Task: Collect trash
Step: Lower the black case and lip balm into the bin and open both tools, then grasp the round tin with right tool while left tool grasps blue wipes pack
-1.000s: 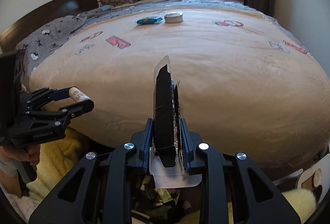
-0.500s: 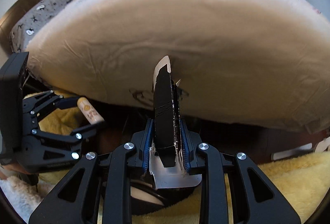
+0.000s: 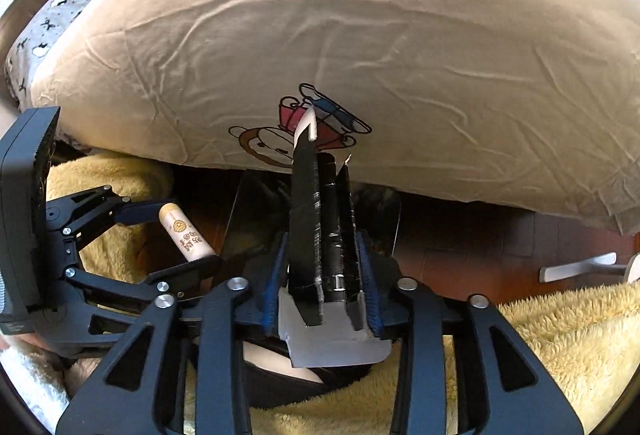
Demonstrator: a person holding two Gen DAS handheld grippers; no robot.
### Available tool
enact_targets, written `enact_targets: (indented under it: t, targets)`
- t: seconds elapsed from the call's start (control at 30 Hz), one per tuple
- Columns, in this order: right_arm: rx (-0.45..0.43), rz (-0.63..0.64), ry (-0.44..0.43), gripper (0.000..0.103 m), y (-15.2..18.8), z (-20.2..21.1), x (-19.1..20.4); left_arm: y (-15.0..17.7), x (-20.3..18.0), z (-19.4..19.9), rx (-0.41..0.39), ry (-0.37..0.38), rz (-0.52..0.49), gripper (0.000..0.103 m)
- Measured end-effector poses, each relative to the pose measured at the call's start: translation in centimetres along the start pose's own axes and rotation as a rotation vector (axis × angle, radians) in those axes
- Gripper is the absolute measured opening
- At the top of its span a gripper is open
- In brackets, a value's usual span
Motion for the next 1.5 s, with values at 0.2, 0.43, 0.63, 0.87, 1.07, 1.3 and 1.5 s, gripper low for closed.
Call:
enact_targets:
  t: [0.2, 0.43, 0.63, 0.87, 1.07, 1.3, 1.5]
  targets:
    - [-0.013, -0.031, 0.005, 0.06, -0.3, 0.1, -0.4, -0.8, 0.5, 1.1, -0.026, -0.026, 0.001, 0.079]
    - [-0.043, -0.054, 0.005, 0.071, -1.1, 1.1, -1.2, -2.1, 1.3, 3.3, -0.085, -0.047, 0.015, 0.082]
    - [-0.097, -0.026, 0.016, 0.073, -2.8, 3.2, -1.0, -3.5, 2.0, 6.2, -0.153, -0.067, 0.024, 0.082]
    - [-0.291, 0.04, 0.028, 0.08, -8.1, 9.3, -0.3, -7.2, 3.7, 11.7, -0.296, -0.138, 0.032, 0.083]
    - [-0.364, 0.042, 0.035, 0.084, -14.5, 11.6, -0.9, -12.4, 6.6, 15.2, -0.396, -0.219, 0.039, 0.083]
    - [-0.403, 0.025, 0.082, 0.084, -23.6, 9.9, -0.8, -19.0, 10.6, 16.1, -0.442, -0.319, 0.045, 0.083]
    - [-0.398, 0.052, 0.115, 0.084, -31.7, 6.4, -0.6, -23.9, 13.7, 15.1, -0.426, -0.317, 0.102, 0.085]
Point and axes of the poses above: each gripper's, at about its wrist camera, not at the fingertips, and z roughly against the way its jaws point, x to its left, y to its underside, the point moved 7 cm from there along -z, roughly the way its jaws point, and after that the axes turned 2 degrees about y, right-handed, at the moved point
